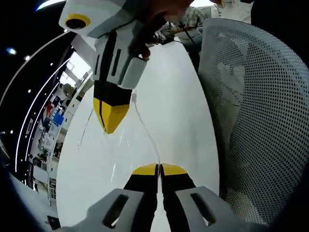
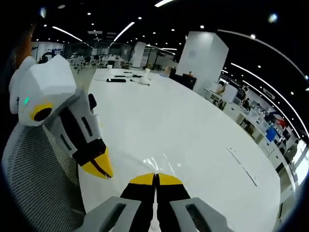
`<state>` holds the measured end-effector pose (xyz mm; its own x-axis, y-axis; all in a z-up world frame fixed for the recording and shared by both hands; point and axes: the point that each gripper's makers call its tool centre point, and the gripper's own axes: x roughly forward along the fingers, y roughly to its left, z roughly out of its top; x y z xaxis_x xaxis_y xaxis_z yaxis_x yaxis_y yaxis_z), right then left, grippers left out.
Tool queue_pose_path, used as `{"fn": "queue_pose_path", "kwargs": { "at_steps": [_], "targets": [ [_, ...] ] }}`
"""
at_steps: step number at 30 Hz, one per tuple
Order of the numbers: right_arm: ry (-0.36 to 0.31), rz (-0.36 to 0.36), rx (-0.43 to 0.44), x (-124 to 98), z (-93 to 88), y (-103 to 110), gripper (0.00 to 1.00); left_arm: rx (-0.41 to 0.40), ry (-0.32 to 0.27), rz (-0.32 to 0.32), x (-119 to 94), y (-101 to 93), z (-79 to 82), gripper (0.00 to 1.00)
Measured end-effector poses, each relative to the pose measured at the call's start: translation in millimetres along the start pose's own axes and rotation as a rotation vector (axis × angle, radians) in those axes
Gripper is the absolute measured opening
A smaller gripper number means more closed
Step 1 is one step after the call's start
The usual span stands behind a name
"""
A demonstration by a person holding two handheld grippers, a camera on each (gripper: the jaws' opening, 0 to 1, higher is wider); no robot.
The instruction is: Open the resealable bag by pulling the two sides of the seal apart until the entire bag opening is separated and visibly accessible.
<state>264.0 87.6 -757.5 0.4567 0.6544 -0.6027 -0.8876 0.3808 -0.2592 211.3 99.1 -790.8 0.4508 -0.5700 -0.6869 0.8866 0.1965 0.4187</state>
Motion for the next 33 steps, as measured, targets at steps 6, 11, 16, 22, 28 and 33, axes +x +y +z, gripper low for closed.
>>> {"fn": "queue_pose_path", "kwargs": {
  "at_steps": [6,11,16,22,28,33],
  "targets": [
    [0.018,-0.011,-0.032,2.4,-6.7,-6.5,0.00,-0.209,-0.080,0.035,-10.8,17.6,10.9,0.08],
    [0.024,-0.016,-0.067,7.9,-7.8,-18.8,0.00,-0.279,-0.142,0.060,-22.2,26.2,19.1,0.14],
    [0.029,0.025,-0.171,11.9,-8.3,-26.5,0.00,-0.319,-0.159,0.091,-32.7,33.0,19.1,0.17],
    [0.066,0.034,-0.255,15.9,-16.4,-41.0,0.00,-0.386,-0.163,0.135,-39.8,43.0,2.4,0.21],
    [0.079,0.047,-0.270,20.0,-22.1,-47.8,0.00,-0.477,-0.162,0.173,-46.4,55.6,-14.1,0.35],
    [0.081,0.071,-0.299,24.1,-25.6,-53.9,0.00,-0.550,-0.168,0.194,-51.7,62.2,-24.0,0.47]
  ]
}}
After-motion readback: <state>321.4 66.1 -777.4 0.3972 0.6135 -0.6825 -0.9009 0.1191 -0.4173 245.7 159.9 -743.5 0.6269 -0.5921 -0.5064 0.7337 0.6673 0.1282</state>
